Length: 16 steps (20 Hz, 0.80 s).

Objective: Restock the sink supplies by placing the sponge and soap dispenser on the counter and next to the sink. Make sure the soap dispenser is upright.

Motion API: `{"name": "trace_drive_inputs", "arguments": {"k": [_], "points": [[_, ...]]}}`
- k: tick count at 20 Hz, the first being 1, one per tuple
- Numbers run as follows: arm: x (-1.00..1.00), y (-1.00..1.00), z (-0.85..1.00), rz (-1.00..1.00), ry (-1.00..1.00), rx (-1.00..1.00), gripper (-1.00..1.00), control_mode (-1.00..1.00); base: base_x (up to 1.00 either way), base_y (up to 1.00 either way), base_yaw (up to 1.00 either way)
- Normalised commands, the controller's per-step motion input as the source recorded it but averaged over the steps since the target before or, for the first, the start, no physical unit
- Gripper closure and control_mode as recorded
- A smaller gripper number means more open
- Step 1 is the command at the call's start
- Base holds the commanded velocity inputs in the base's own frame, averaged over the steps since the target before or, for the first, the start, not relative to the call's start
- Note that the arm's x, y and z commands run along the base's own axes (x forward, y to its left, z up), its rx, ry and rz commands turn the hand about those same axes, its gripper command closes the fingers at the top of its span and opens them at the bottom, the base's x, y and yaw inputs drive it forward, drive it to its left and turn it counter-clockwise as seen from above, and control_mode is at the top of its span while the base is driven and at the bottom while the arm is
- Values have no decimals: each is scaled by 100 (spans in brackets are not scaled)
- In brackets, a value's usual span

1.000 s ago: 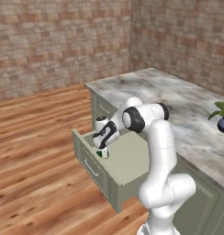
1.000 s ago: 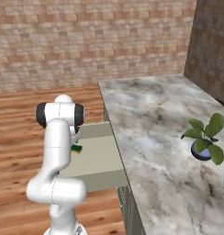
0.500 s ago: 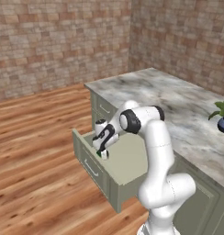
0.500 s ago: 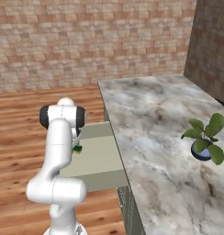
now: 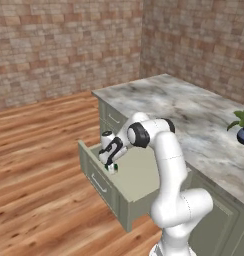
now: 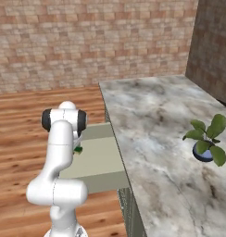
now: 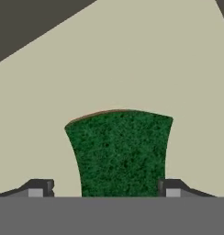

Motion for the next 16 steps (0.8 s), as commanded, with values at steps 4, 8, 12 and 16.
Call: {"name": "trace_drive_inputs", "arguments": {"k": [4,8,12,16], "points": [[25,3,0,0,0,-2,-100,-100,0,0,0],[25,3,-7,0,0,-2,-100,-100,0,0,0],[5,0,-25,0,0,-2,-100,-100,0,0,0],[0,0,-39,0,0,-2,-100,-100,0,0,0]]}}
